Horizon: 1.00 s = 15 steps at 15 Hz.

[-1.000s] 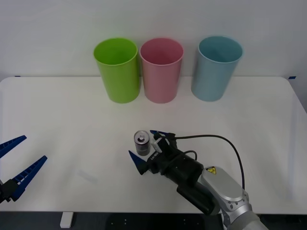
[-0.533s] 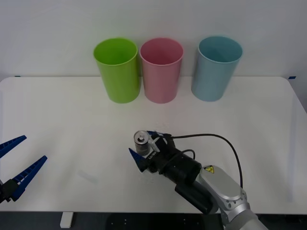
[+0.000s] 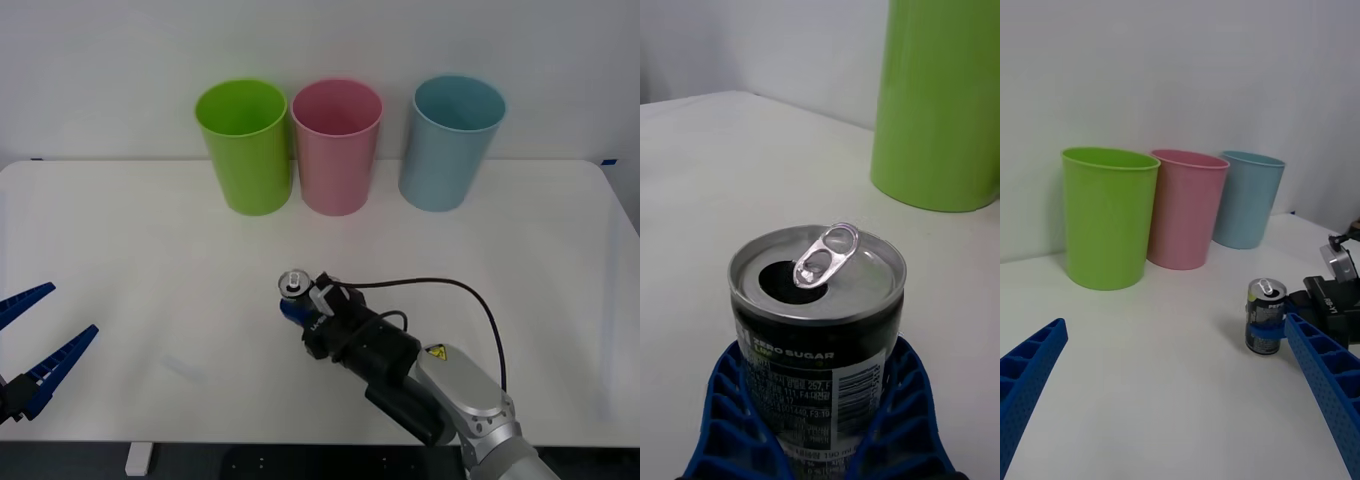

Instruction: Grasp the object on the table and drop it into the matching bin: aluminum can to the light blue bin, PET bottle to the pink bin.

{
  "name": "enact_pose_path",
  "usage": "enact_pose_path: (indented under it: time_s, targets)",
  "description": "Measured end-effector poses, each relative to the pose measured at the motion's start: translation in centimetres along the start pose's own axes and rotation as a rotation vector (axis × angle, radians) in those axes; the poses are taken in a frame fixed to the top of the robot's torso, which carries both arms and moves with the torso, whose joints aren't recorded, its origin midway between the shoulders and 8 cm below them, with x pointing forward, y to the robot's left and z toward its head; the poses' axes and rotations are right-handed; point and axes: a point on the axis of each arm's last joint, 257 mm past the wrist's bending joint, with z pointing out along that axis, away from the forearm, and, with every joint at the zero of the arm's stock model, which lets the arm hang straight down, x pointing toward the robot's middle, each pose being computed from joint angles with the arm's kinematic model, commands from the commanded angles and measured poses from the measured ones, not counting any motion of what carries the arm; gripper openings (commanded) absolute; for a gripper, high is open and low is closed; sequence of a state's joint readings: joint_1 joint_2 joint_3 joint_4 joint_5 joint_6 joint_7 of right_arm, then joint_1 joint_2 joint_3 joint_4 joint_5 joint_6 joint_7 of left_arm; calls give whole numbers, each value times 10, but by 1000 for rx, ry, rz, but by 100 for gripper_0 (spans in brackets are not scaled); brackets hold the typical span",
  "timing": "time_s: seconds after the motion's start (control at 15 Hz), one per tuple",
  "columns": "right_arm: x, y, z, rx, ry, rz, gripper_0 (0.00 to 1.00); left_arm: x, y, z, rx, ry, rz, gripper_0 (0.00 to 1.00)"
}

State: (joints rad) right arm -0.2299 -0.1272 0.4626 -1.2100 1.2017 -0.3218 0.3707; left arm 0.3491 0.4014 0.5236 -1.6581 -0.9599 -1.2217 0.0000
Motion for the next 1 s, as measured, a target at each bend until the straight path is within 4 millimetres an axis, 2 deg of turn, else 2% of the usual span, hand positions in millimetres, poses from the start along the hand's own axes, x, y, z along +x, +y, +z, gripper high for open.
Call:
enact_pose_path:
  time_s: [0.47,0.8,1.0]
  targets:
    - [-19,-25,-3,48,-37,18,0,0,0,0,0,0,0,100]
    - [-37,-57,-16,88,-70,72,0,0,0,0,0,0,0,100]
    - [-54,-82,-31,114,-102,118,0,0,0,0,0,0,0,100]
